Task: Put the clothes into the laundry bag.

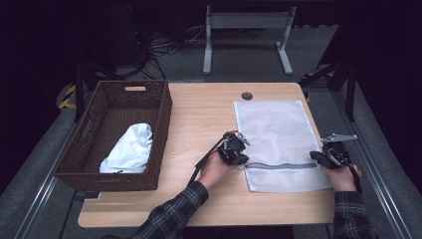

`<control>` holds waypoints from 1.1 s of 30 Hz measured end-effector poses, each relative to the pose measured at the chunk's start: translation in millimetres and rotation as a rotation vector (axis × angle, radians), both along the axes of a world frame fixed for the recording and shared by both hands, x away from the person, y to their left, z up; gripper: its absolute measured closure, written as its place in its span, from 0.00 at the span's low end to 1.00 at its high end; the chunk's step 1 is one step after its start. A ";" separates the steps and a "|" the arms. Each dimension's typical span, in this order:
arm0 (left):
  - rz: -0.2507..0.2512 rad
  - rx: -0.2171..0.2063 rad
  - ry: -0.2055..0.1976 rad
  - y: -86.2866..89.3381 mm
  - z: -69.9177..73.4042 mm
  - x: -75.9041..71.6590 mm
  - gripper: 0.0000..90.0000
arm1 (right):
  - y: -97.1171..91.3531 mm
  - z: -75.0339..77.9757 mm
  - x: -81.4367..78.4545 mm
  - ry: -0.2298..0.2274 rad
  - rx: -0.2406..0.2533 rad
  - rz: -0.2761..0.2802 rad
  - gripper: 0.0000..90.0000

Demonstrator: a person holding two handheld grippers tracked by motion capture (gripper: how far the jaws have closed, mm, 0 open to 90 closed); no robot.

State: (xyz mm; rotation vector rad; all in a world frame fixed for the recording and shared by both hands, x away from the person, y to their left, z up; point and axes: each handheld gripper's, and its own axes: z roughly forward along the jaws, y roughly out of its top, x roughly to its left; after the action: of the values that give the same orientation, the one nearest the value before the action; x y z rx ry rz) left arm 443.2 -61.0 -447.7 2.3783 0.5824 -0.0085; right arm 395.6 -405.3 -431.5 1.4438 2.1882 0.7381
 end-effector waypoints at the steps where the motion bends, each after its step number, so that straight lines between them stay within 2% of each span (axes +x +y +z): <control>1: 0.001 -0.001 -0.001 3.2 0.9 -1.0 0.97 | 3.0 0.4 0.0 0.003 0.002 0.014 0.95; 4: 0.006 0.001 0.006 14.1 2.8 -5.6 0.92 | 12.8 1.3 0.3 0.001 -0.002 0.056 0.89; 6: 0.008 -0.012 0.010 21.5 3.5 -7.9 0.89 | 20.5 1.7 0.2 -0.001 -0.001 0.090 0.84; 10: 0.013 -0.015 0.020 34.9 4.7 -12.5 0.83 | 32.8 2.2 -0.5 0.002 0.004 0.141 0.80; 14: 0.026 -0.012 0.022 50.1 6.0 -17.9 0.73 | 46.8 2.4 -0.7 0.001 0.015 0.193 0.72; 15: 0.026 -0.012 0.022 50.1 6.0 -17.9 0.70 | 46.8 2.4 -0.7 0.001 0.015 0.193 0.72; 16: 0.031 -0.008 0.020 53.5 6.7 -19.0 0.70 | 50.8 2.8 -0.9 0.001 0.020 0.209 0.68; 23: 0.044 -0.001 0.019 73.5 9.2 -30.1 0.49 | 81.7 4.6 -2.9 -0.010 0.035 0.320 0.52; 28: 0.058 0.014 0.028 86.0 7.3 -40.5 0.39 | 103.4 5.9 -2.7 -0.007 0.046 0.390 0.43; 29: 0.058 0.014 0.028 86.0 7.3 -40.5 0.36 | 103.4 5.9 -2.7 -0.007 0.046 0.390 0.43; 33: 0.078 -0.007 0.032 94.9 10.1 -45.9 0.29 | 121.2 8.7 -4.5 -0.015 0.059 0.450 0.35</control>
State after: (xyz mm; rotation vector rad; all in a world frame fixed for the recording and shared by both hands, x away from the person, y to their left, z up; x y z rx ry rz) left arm 397.3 33.8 -437.6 2.3512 0.6886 -0.0142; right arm 391.0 -284.1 -422.8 0.9686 2.5285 0.9613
